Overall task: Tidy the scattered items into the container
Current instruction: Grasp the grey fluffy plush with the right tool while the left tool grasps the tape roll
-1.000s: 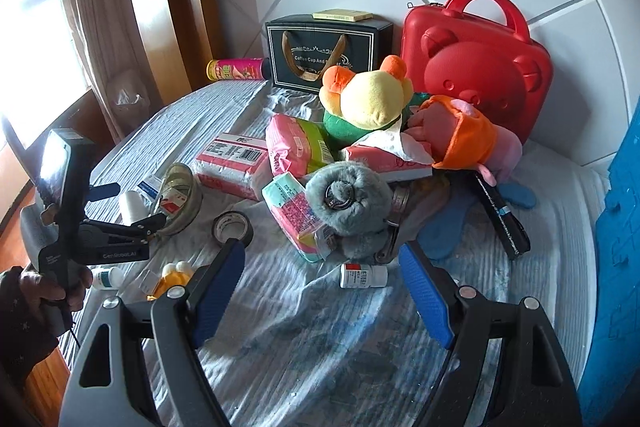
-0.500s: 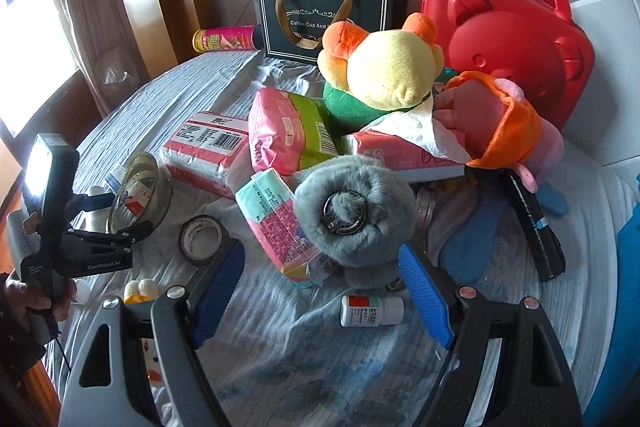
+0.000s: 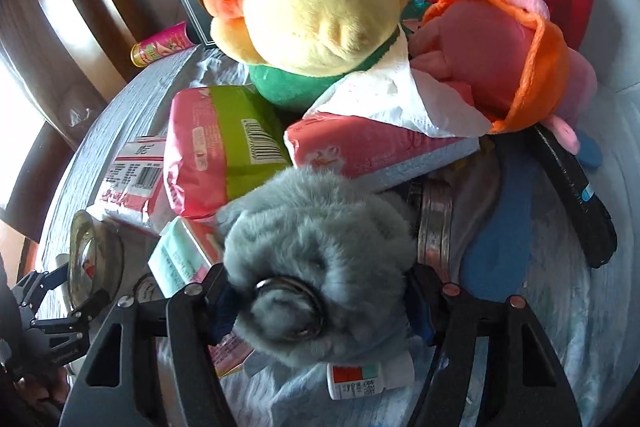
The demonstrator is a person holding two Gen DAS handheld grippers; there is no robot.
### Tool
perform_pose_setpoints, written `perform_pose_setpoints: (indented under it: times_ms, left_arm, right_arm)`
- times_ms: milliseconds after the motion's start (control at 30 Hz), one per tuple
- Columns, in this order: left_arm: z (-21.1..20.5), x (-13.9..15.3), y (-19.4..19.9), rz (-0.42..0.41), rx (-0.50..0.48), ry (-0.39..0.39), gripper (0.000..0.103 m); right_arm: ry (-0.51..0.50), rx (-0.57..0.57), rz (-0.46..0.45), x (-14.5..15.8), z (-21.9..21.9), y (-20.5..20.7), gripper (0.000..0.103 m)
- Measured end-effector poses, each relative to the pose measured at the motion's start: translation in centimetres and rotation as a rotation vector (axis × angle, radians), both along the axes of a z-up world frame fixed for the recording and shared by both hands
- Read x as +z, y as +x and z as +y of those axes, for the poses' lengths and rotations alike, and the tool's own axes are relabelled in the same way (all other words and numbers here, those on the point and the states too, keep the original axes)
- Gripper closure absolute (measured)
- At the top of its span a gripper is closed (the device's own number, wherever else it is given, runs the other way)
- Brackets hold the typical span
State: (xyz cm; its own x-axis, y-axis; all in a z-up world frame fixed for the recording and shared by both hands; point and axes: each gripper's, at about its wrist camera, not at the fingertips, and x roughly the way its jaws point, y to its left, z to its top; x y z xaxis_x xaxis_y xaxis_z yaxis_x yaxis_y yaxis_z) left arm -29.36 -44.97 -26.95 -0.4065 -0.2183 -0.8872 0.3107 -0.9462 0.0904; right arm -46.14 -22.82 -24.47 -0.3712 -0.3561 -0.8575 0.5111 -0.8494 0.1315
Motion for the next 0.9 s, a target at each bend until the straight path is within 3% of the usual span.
perform_pose_setpoints:
  times_ms: [33, 200, 667, 700, 733, 767, 867, 900]
  left_arm:
    - [0.1, -0.1, 0.0, -0.003, -0.004, -0.001, 0.028]
    - [0.1, 0.2, 0.5, 0.015, -0.015, 0.017, 0.03]
    - [1.0, 5.1, 3.9, 0.122, -0.052, 0.059, 0.034]
    - [1.1, 5.5, 4.0, 0.13, -0.055, 0.07, 0.034]
    - [1.3, 5.8, 4.2, 0.136, -0.059, 0.073, 0.034]
    - [1.4, 6.1, 4.3, 0.14, -0.067, 0.066, 0.034]
    - [2.0, 6.4, 4.7, 0.137, -0.078, 0.057, 0.036]
    - [2.0, 6.5, 4.9, 0.144, -0.089, 0.075, 0.063]
  right_arm:
    - [0.032, 0.017, 0.007, -0.2, -0.4, 0.1, 0.041]
    - [0.107, 0.093, 0.127, 1.6, 0.0, 2.8, 0.047]
    - [-0.041, 0.065, 0.21, 8.8, 4.5, 8.1, 0.053]
    - [-0.045, 0.064, 0.214, 9.3, 4.6, 8.3, 0.057]
    - [-0.048, 0.063, 0.215, 9.7, 4.9, 8.5, 0.072]
    - [-0.048, 0.062, 0.216, 10.0, 5.1, 8.6, 0.078]
    - [-0.004, 0.067, 0.188, 9.8, 5.7, 8.6, 0.079]
    - [-0.003, 0.059, 0.158, 9.2, 6.2, 8.5, 0.079]
